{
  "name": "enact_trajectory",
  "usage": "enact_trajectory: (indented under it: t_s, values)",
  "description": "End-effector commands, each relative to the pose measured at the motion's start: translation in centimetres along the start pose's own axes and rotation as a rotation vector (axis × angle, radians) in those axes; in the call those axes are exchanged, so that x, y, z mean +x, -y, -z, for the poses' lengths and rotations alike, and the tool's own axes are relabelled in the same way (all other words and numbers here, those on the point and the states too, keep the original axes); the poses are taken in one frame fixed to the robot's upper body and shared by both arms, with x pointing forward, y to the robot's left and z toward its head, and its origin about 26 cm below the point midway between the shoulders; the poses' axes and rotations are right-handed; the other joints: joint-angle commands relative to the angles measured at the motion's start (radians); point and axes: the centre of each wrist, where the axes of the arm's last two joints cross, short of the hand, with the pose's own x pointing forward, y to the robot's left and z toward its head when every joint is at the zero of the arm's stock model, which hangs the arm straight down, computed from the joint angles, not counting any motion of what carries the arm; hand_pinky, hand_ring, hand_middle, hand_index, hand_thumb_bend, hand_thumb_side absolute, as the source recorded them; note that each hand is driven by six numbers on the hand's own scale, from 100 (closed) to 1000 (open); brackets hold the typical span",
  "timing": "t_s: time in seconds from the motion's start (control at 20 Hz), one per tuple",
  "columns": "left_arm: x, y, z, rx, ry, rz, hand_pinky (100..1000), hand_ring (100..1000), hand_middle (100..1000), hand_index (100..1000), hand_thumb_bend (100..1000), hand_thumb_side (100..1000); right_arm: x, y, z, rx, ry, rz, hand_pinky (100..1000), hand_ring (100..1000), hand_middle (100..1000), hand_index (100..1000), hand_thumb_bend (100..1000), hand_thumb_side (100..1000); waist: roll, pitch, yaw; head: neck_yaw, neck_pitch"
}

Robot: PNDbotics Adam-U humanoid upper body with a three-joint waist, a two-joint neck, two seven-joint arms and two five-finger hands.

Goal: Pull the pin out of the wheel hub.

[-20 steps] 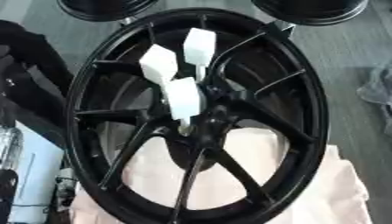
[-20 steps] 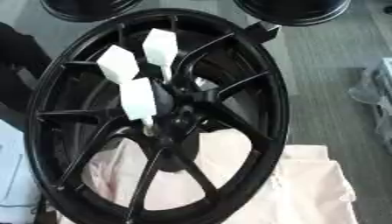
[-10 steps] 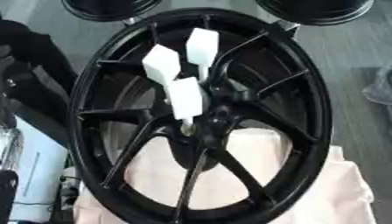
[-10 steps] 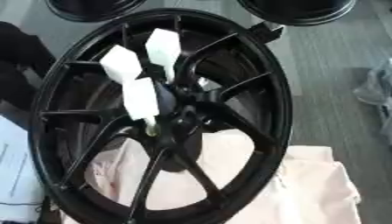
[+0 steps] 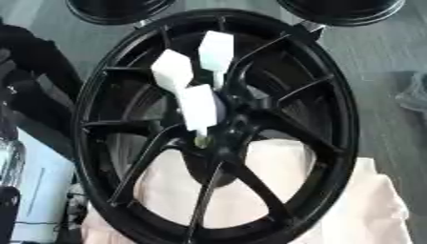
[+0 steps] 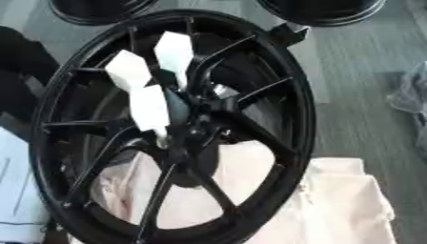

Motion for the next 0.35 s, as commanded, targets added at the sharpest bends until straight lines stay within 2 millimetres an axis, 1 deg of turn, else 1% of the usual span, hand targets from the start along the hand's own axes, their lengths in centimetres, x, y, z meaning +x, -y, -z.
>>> enact_trajectory:
  t_s: [0.05,0.35]
  values:
    - [0.97,0.1,0.37,-0.009,0.039,-0.007,607,837,767,693,343,713,0.07,0.08,0.39,0.018,0.014,-0.006,884,749,708,835,100,661,0.0,-0.016,0.001,-0.002,-0.015]
    - [0.95,0.16,0.37,-0.009,0.039,-0.01,607,837,766,693,343,712,-0.31,-0.08,0.27,0.024,0.012,-0.007,884,748,706,835,100,652,0.001,-0.016,0.002,-0.002,-0.014]
